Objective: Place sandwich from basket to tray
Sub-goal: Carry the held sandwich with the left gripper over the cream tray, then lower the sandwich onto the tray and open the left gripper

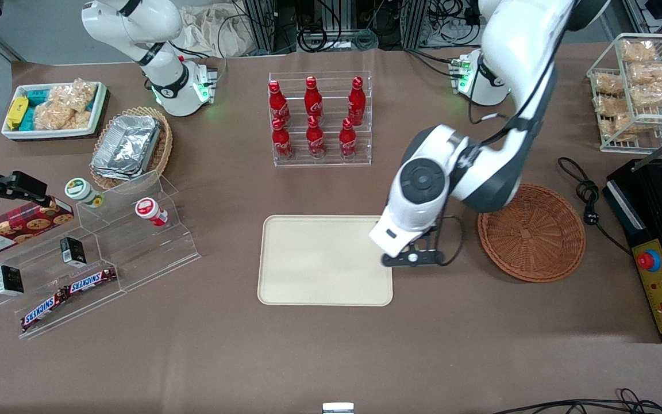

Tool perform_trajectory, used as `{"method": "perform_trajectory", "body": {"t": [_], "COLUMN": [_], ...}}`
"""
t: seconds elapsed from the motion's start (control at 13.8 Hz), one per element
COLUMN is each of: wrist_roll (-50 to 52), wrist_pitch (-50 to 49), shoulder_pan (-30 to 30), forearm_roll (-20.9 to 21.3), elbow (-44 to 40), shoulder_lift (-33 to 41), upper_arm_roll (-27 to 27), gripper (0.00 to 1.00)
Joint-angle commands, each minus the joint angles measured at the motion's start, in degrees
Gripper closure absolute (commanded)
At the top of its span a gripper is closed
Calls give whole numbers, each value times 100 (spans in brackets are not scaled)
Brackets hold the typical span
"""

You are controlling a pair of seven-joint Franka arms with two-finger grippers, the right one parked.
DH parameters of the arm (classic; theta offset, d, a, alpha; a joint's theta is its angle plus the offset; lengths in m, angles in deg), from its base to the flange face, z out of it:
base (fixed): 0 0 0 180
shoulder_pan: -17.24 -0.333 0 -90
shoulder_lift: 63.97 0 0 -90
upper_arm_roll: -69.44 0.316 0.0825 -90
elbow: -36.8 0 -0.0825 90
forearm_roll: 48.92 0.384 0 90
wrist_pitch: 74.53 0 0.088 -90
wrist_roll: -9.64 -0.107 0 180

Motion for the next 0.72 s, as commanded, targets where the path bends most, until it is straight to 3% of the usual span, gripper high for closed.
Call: {"method": "perform_trajectory", "body": {"t": [0.0,0.43,0.51,0.58,0.65], "wrist_roll": [-110,-180,-110,-40,100], "wrist_pitch": [447,2072,2206,2207,2207], "shoulder_pan": [25,140,140,157,183], "forearm_roll": [56,65,65,47,65], "elbow": [-219,-211,-193,-193,-193], "shoulder_lift": [-484,-1294,-1321,-1312,-1304], "upper_arm_roll": [53,44,44,44,44], "gripper": [100,100,88,57,1]}}
